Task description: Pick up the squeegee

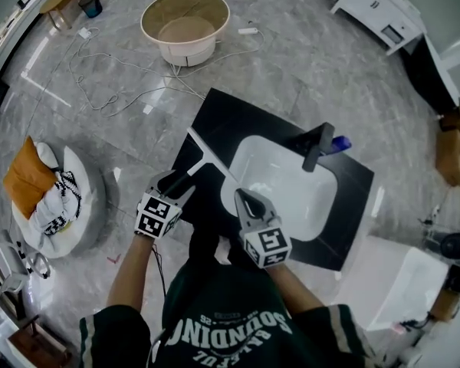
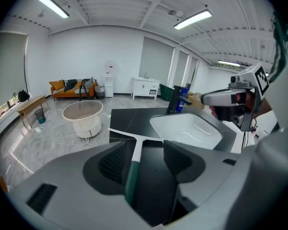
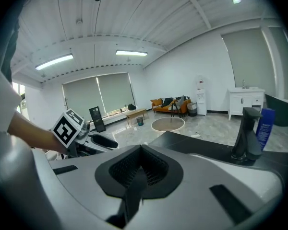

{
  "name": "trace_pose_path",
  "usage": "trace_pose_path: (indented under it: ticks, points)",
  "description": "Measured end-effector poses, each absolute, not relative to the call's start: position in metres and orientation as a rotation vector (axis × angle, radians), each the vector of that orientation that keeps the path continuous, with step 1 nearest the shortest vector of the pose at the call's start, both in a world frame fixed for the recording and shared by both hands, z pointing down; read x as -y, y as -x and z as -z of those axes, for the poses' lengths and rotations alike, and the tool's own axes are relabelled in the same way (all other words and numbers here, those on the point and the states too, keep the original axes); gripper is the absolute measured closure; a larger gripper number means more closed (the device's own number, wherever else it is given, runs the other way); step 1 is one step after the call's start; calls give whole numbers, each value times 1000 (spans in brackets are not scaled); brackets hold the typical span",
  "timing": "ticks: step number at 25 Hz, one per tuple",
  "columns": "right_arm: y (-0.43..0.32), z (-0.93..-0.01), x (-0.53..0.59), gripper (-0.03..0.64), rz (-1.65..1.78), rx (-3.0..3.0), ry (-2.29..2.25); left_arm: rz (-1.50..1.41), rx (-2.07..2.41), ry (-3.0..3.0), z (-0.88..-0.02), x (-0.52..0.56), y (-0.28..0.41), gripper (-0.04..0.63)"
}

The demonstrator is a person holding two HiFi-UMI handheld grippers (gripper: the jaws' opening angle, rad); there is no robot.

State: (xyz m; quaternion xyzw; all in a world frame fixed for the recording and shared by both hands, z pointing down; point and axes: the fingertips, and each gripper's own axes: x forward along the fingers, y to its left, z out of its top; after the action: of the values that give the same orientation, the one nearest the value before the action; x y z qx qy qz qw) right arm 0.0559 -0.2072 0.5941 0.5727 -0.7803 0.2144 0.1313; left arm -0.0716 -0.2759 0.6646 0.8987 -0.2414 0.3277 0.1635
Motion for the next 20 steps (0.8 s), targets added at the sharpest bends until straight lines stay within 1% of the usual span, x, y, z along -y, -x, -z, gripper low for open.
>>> trace_pose_path:
  ticks: [6, 20]
  points:
    - [-63, -596, 205, 617, -617, 2255, -1683, -1059, 618, -2599, -688, 282, 59, 353]
    - [-69, -612, 192, 617, -702, 2173, -1746, -1214, 519, -2536, -737, 302, 26, 356]
